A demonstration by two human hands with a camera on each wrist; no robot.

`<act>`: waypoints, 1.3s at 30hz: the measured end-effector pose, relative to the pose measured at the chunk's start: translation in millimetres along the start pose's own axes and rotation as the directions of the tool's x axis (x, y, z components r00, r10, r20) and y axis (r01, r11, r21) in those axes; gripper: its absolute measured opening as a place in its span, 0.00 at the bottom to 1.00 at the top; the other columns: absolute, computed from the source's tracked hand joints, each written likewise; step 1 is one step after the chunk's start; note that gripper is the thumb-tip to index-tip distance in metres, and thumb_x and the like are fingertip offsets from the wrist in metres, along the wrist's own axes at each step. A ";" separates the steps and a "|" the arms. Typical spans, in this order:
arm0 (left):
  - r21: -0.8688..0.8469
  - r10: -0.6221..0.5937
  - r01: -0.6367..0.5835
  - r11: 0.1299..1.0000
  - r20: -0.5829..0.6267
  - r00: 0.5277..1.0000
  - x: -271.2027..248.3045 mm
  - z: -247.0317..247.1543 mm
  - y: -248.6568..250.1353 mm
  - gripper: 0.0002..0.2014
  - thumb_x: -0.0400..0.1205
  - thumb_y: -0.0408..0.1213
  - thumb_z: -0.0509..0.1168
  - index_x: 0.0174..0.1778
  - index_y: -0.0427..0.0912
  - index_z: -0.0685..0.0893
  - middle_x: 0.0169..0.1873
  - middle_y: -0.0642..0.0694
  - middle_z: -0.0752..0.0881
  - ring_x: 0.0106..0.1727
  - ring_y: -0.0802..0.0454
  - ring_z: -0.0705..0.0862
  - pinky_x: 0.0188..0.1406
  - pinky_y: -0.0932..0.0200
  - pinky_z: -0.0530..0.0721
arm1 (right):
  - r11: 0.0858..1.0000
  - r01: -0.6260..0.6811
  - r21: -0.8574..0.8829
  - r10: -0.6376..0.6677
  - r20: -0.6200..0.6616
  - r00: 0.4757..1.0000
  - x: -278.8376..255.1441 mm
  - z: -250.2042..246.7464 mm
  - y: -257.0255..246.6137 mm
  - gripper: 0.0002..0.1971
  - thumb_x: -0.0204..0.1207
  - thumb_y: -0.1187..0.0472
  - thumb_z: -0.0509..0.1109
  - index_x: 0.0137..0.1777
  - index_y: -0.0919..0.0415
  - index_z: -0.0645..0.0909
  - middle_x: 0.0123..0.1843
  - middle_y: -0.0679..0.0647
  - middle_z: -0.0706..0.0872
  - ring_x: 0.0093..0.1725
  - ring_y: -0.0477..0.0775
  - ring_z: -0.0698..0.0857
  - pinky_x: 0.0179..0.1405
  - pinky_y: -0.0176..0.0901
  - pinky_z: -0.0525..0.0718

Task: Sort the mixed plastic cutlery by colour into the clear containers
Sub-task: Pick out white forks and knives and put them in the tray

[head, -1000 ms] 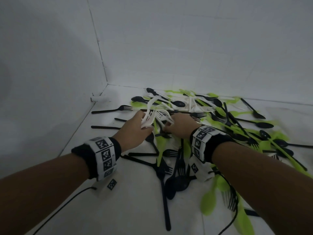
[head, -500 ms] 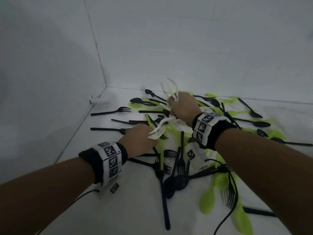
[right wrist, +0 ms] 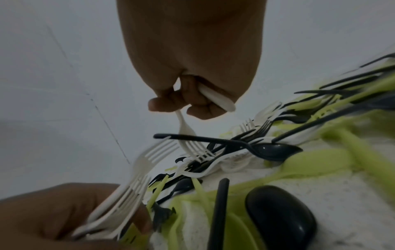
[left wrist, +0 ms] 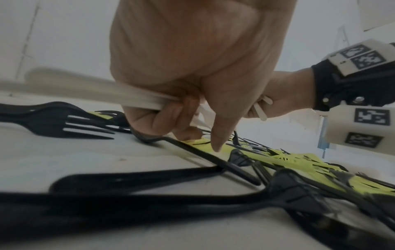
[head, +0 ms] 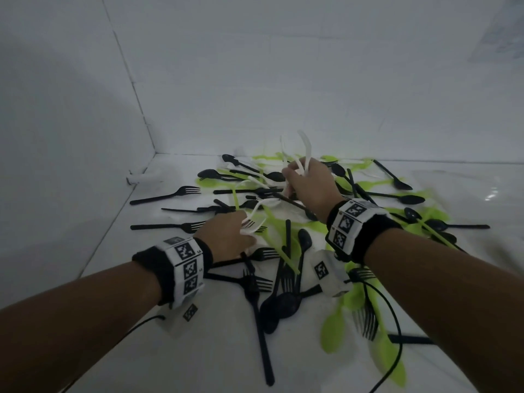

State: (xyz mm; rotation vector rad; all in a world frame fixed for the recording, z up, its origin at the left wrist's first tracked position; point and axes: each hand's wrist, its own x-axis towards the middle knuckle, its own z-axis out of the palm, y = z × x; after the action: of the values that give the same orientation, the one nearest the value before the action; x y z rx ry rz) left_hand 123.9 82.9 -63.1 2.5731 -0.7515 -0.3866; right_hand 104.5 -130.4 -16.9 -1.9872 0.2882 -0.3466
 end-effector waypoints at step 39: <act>-0.895 -0.564 0.130 0.428 -0.152 0.811 2.2 -19.6 37.3 0.05 0.82 0.28 0.63 0.48 0.39 0.72 0.39 0.35 0.86 0.17 0.58 0.69 0.16 0.64 0.65 | 0.921 0.111 -0.374 0.015 0.318 0.948 2.6 6.0 48.1 0.12 0.85 0.53 0.62 0.50 0.63 0.77 0.45 0.58 0.85 0.43 0.57 0.82 0.32 0.44 0.72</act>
State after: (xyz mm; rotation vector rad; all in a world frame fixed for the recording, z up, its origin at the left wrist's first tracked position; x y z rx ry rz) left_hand 116.5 59.7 -28.6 1.6730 0.2092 -0.1968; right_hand 106.8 -146.6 -62.7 -2.4060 0.1054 0.0075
